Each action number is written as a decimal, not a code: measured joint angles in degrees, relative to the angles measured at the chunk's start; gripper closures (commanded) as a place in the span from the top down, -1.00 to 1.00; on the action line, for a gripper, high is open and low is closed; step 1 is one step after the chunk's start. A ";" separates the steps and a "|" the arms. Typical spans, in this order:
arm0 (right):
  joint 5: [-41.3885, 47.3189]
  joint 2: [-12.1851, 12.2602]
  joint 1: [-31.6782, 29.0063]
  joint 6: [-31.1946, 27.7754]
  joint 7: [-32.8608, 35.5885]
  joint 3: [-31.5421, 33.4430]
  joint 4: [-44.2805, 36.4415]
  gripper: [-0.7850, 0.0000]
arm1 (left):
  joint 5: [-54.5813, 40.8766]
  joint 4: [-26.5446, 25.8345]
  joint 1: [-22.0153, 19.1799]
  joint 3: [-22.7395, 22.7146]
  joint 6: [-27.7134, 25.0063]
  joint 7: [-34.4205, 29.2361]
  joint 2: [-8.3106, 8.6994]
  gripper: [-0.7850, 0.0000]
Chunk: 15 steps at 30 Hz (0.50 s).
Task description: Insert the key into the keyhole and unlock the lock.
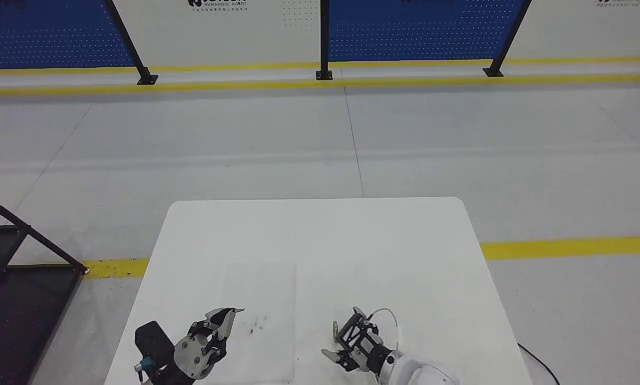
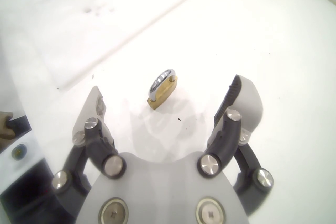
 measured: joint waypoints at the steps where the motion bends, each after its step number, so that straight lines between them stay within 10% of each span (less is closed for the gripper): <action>1: 0.34 -0.09 0.41 0.05 0.19 -0.36 0.50 1.00 | 0.00 0.00 0.00 0.00 0.00 0.00 0.00 -1.00; 5: 1.23 -0.33 1.58 0.20 0.57 -1.51 2.09 0.21 | 0.00 0.00 0.00 0.00 0.00 0.00 0.00 -1.00; 15: 2.74 -0.68 3.75 0.25 0.95 -3.35 4.95 -0.02 | 0.00 0.00 0.00 0.00 0.00 0.00 0.00 -1.00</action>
